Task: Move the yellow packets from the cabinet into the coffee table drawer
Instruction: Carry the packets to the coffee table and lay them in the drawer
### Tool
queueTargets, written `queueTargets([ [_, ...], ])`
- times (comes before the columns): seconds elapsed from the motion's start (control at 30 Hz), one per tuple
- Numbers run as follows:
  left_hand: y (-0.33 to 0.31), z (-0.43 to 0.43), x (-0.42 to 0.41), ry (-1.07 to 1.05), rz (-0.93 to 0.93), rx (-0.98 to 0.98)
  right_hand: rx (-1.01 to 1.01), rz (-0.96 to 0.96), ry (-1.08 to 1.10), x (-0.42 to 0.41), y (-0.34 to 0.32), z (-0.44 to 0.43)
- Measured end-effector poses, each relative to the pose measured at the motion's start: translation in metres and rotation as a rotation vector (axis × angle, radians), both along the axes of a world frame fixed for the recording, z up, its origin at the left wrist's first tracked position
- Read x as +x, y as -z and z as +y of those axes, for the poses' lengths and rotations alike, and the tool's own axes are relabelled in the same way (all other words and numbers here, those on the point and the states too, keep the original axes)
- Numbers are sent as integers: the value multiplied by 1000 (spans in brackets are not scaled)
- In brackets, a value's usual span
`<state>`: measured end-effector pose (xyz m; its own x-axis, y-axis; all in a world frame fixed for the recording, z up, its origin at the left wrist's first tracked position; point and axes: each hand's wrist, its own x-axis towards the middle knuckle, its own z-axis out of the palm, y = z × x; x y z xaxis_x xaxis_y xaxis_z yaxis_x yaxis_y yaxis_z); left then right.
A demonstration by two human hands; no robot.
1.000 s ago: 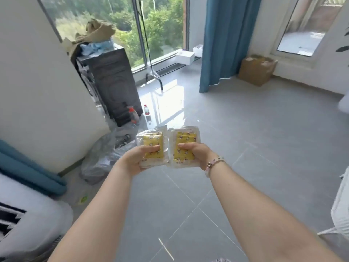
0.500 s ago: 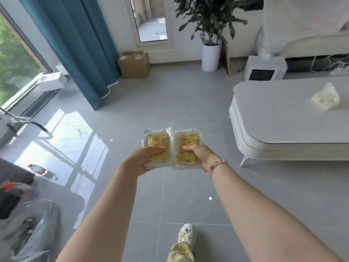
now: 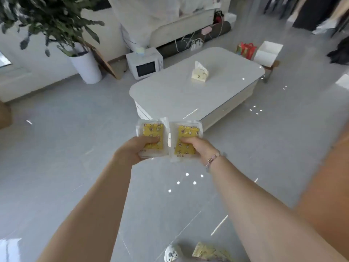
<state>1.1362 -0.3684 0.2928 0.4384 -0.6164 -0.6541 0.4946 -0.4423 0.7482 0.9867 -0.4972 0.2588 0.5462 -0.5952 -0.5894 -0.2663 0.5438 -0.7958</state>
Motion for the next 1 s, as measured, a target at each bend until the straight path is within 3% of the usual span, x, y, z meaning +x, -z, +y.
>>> queueTargets([
  [0.23, 18, -111, -36, 285, 72, 18, -4, 42, 310, -69, 2, -62],
  [0.4, 20, -183, -72, 379, 91, 49, 15, 59, 451, -109, 7, -110],
  [0.73, 18, -335, -110, 481, 80, 64, 65, -18, 501, -144, 13, -257],
  [1.0, 20, -425, -123, 413, 93, 98, 108, -13, 446, -153, 18, -359],
])
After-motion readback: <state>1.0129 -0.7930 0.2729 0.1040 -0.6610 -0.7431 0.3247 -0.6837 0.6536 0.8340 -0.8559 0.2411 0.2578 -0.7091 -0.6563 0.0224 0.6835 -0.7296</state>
